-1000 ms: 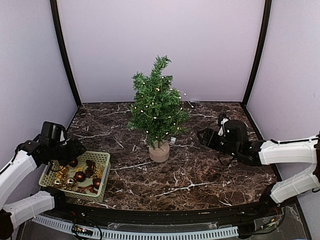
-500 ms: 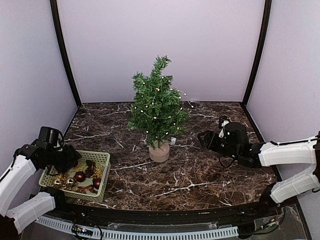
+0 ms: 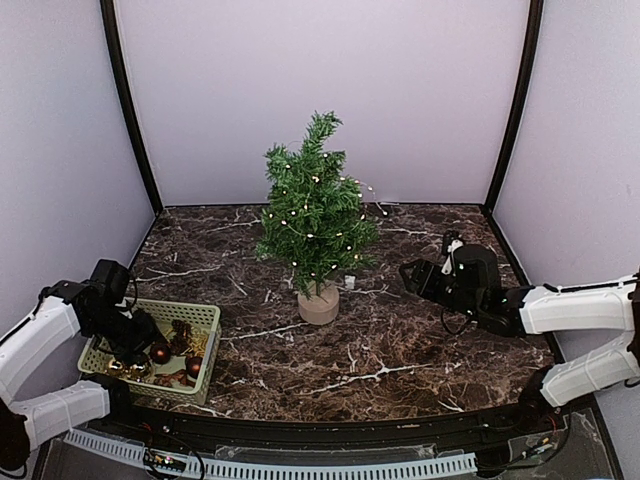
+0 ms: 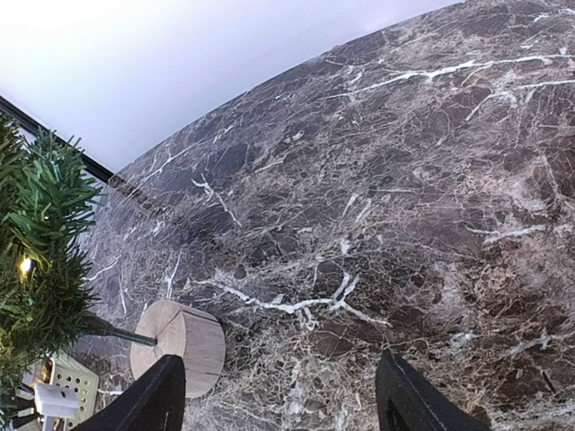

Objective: Decorate the small christmas tree
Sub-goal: Pick up the ornament ball from the bin.

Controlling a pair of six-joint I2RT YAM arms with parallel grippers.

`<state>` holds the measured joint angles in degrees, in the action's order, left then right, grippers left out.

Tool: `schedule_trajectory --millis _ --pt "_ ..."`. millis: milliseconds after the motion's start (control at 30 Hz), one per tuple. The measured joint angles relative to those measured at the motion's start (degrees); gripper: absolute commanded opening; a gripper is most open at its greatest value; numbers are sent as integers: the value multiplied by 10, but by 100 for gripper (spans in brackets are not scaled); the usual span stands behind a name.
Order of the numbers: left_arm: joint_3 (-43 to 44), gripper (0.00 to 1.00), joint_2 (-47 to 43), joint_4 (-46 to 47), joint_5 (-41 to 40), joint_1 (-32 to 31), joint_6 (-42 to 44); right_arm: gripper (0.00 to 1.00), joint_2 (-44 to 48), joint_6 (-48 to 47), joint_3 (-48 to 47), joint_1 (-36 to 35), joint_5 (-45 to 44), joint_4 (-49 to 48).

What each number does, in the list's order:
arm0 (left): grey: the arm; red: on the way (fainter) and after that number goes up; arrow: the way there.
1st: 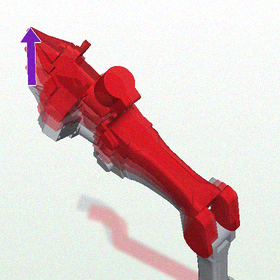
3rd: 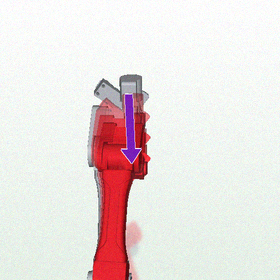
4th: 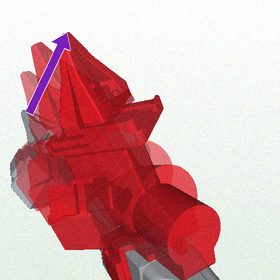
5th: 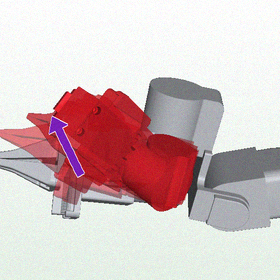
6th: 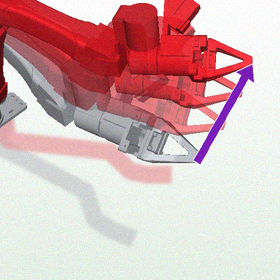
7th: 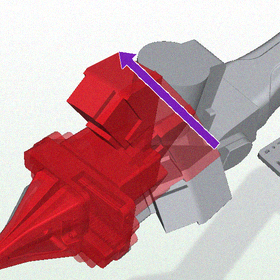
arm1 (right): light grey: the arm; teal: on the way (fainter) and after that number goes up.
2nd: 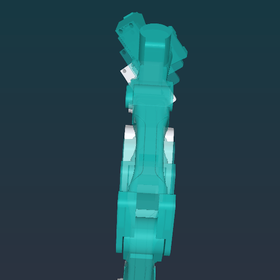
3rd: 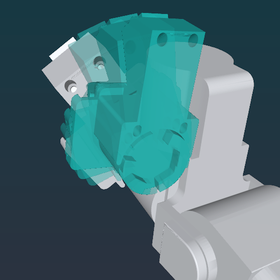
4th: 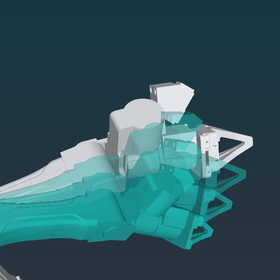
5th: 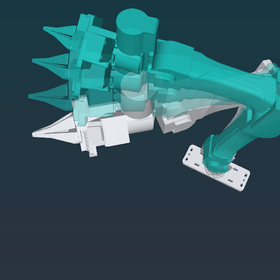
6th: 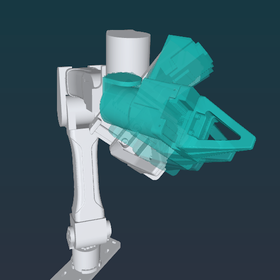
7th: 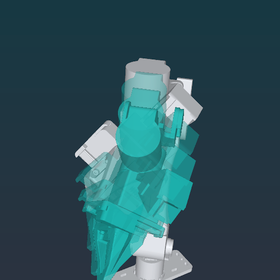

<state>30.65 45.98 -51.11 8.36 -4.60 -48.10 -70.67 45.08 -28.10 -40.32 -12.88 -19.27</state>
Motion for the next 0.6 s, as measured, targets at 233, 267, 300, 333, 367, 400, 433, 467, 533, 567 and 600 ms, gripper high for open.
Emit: schedule_trajectory --millis 233,267,300,333,367,400,433,467,533,567,600 --pt "0 52 31 1 19 0 15 73 2 0 9 5 -5 -12" --pt "0 52 32 1 19 0 16 73 2 0 10 6 -5 -14" --pt "0 53 32 2 20 0 16 73 2 0 11 7 -5 -14" --pt "0 53 32 3 21 0 16 73 2 0 12 8 -5 -15" --pt "0 54 32 3 21 0 16 73 2 0 12 8 -4 -16" --pt "0 54 33 5 22 0 16 73 2 0 12 9 -4 -18" --pt "0 54 35 6 22 0 16 73 2 0 12 9 -4 -19" --pt "0 54 37 7 22 0 16 73 2 0 12 10 -4 -19" --pt "0 54 44 13 21 0 16 73 3 -1 12 10 -4 -19" --pt "0 54 47 17 21 0 15 73 4 -1 12 10 -4 -19" --pt "0 55 49 19 21 0 14 73 6 -1 12 10 -4 -20"
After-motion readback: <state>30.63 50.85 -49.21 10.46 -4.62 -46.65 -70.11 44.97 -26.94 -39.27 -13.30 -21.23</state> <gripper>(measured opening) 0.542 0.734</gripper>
